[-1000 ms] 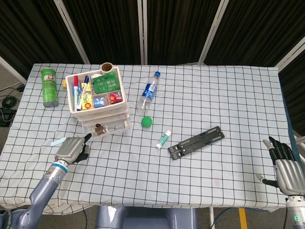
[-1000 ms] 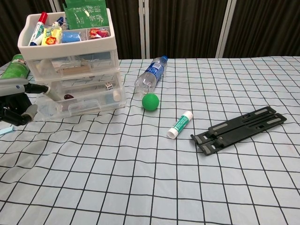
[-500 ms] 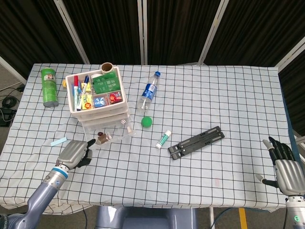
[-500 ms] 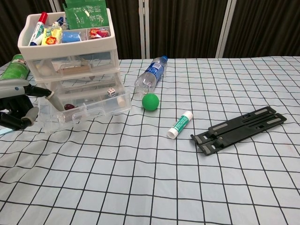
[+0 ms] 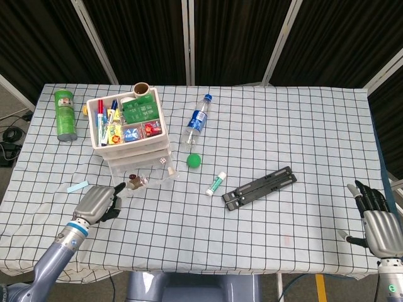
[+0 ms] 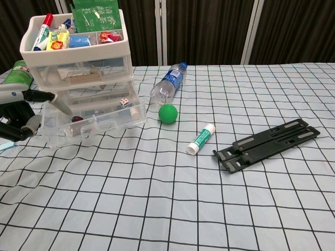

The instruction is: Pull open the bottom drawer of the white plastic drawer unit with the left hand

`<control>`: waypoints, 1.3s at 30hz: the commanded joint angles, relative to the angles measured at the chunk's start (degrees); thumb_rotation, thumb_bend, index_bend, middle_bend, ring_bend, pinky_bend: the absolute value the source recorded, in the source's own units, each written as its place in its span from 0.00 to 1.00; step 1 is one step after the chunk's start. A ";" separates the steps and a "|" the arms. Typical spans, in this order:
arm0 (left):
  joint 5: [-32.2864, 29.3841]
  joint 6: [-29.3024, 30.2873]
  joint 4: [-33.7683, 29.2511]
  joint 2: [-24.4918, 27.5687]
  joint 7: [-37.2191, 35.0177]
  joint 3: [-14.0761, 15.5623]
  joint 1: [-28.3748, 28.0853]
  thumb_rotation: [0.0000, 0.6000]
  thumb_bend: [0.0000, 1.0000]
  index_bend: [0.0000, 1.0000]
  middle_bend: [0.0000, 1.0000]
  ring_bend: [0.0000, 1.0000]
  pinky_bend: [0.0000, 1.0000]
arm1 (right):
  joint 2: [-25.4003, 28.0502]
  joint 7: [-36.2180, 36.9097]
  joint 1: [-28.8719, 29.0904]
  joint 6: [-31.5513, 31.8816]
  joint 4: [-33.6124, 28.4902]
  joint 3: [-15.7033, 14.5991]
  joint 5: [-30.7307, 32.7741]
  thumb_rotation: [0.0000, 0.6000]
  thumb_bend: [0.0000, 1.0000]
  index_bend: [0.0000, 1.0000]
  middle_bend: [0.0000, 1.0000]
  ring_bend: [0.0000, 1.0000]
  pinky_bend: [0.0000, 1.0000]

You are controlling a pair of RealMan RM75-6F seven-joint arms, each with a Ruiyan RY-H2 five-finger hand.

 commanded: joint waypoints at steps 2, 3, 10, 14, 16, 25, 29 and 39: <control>2.69 1.80 -0.84 1.42 -1.91 -0.56 0.97 1.00 0.85 0.19 0.86 0.88 0.80 | 0.00 0.01 0.00 0.02 -0.03 0.01 -0.01 1.00 0.02 0.00 0.00 0.00 0.00; 3.26 2.21 -1.11 1.84 -2.12 -0.66 1.15 1.00 0.85 0.19 0.86 0.88 0.80 | 0.00 0.01 -0.02 0.05 -0.03 0.01 -0.03 1.00 0.02 0.00 0.00 0.00 0.00; 7.27 5.38 -3.02 5.31 0.86 -1.26 1.70 1.00 0.62 0.19 0.79 0.83 0.72 | -0.04 -0.04 0.04 -0.11 0.01 -0.02 0.02 1.00 0.02 0.00 0.00 0.00 0.00; 7.64 6.56 -3.88 6.32 5.36 -1.68 1.31 1.00 0.44 0.18 0.61 0.67 0.61 | -0.08 -0.10 0.05 -0.16 0.01 -0.04 0.03 1.00 0.02 0.00 0.00 0.00 0.00; 7.81 7.01 -4.36 6.74 8.11 -1.98 0.89 1.00 0.41 0.17 0.51 0.59 0.55 | -0.10 -0.09 0.08 -0.22 0.05 -0.01 0.10 1.00 0.02 0.00 0.00 0.00 0.00; 7.51 8.70 -4.11 6.63 23.02 -3.41 -1.90 1.00 0.23 0.12 0.27 0.38 0.35 | 0.26 0.76 0.14 -0.44 0.09 0.18 0.48 1.00 0.02 0.00 0.00 0.00 0.00; 6.50 9.31 -3.62 5.38 26.39 -3.78 -2.50 1.00 0.17 0.14 0.26 0.37 0.34 | 0.39 0.92 0.12 -0.41 0.01 0.05 0.19 1.00 0.02 0.00 0.00 0.00 0.00; 3.26 6.97 -1.47 3.75 32.87 -5.07 -6.17 1.00 0.07 0.33 0.65 0.66 0.61 | 0.46 0.71 0.24 -0.90 -0.14 -0.07 0.38 1.00 0.02 0.00 0.00 0.00 0.00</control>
